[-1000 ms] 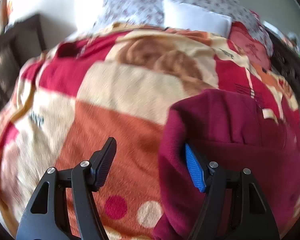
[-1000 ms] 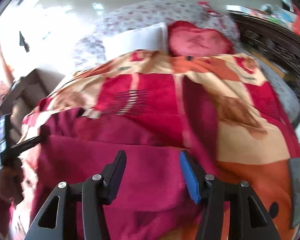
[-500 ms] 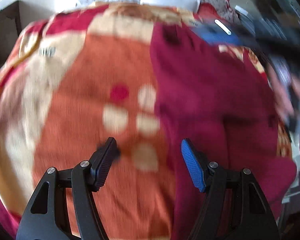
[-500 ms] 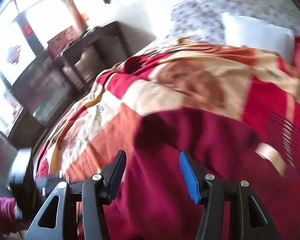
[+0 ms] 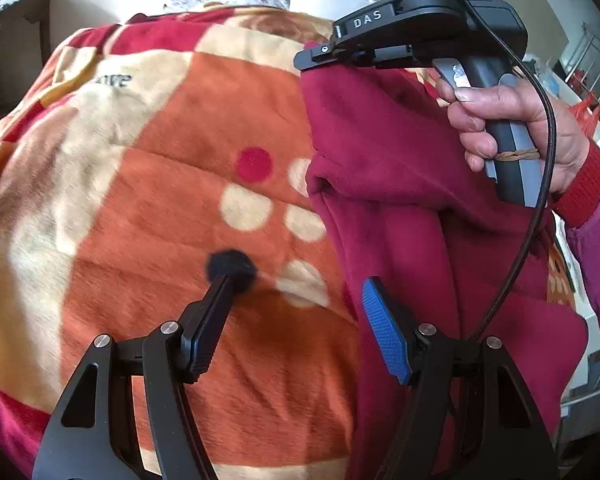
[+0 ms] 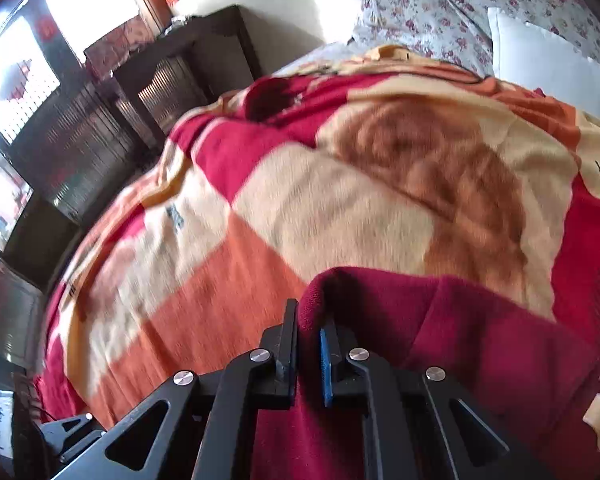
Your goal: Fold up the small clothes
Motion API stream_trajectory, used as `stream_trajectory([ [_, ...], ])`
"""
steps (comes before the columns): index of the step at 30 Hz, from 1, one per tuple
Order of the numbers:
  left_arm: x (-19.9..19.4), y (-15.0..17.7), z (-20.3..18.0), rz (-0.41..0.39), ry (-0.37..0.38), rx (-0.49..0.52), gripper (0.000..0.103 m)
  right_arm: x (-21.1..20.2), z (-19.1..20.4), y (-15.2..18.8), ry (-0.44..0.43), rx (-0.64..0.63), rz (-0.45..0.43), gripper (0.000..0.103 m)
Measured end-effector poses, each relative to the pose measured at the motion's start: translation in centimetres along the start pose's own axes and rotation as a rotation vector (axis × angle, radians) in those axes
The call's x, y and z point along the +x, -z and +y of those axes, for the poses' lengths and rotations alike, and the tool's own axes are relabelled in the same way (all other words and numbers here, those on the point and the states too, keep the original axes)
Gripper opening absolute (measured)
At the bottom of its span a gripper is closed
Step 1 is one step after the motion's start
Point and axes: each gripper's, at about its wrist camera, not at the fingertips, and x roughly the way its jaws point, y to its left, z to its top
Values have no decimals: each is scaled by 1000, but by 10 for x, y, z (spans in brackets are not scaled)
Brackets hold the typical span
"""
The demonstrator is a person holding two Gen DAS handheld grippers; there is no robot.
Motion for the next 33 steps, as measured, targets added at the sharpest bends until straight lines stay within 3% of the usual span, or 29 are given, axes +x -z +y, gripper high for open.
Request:
stream_trajectory([
  [4,-7,1,9,-12,-2,-25,68,-4,-1,-9,-58,37,-51,8],
  [10,-15,-3,16,-19,-23,-48,68,25,-11,-5,-110,104,-71,8],
  [15,-19,-15,10,-47,-11,-43,68,-2,-19,0,-141,159,-43,8],
  [20,-16,-41,-1,-91,-20,-25,68,-71,-24,40,33,74,-77,9],
  [25,2,-71,-10,-121,-40,-21,68,-112,-45,113,160,78,-66,9],
  [28,21,-80,-17,-96,-51,-14,68,-111,-54,147,209,105,-17,9],
  [33,59,-70,-21,36,-134,14,68,-103,-78,177,182,222,-9,9],
])
